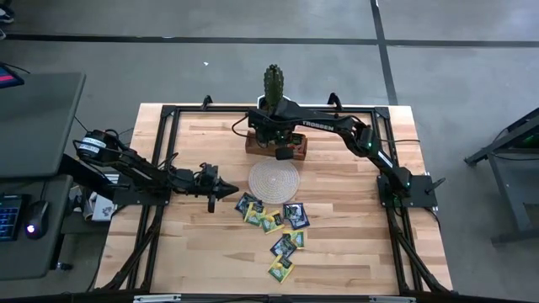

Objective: Pick & Place Tea
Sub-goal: Put the yellow tea bag into the middle section of the wooden organizer, then put the yellow tea bag into the middle compartment of the wooden organizer

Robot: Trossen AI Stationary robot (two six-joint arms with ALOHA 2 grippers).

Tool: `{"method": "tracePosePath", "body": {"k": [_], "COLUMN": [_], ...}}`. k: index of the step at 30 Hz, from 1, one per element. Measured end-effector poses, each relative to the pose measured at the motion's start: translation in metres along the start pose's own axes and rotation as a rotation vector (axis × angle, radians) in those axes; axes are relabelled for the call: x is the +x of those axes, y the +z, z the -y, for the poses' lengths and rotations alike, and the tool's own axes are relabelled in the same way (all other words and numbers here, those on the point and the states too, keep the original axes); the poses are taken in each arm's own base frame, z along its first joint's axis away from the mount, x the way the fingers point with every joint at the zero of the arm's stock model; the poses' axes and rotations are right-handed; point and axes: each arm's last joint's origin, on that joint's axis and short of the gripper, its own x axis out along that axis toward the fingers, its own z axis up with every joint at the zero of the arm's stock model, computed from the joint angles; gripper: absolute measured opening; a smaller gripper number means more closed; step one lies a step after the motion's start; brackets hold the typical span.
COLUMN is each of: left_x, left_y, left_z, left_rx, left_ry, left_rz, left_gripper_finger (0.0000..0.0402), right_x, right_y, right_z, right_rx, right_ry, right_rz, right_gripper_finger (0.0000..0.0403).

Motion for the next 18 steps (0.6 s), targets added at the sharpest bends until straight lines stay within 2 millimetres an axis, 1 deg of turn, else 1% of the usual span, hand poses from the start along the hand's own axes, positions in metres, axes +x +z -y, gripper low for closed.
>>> {"method": "tracePosePath", "body": {"k": [7, 12, 18], "left_x": [0.0, 0.0, 0.0], "left_y": [0.0, -0.0001, -0.0001], "left_z": [0.0, 0.0, 0.0], "left_rx": [-0.002, -0.003, -0.004], "left_ry": [-0.001, -0.002, -0.001], "left_rz": [-0.001, -0.001, -0.001], "left_gripper_finger": [0.0001, 0.0001, 0.0001], "right_x": [0.0008, 0.0013, 0.0013], "right_y": [-0.0014, -0.0027, -0.0028], "right_z": [0.003, 0.0044, 0.0056], "right_rx": [0.008, 0.012, 0.021], "right_ry": [0.015, 0.025, -0.005], "right_rz": [0.004, -0.001, -0.009], "right_gripper_finger": [0.0018, 0.0047, 0.0083]}}
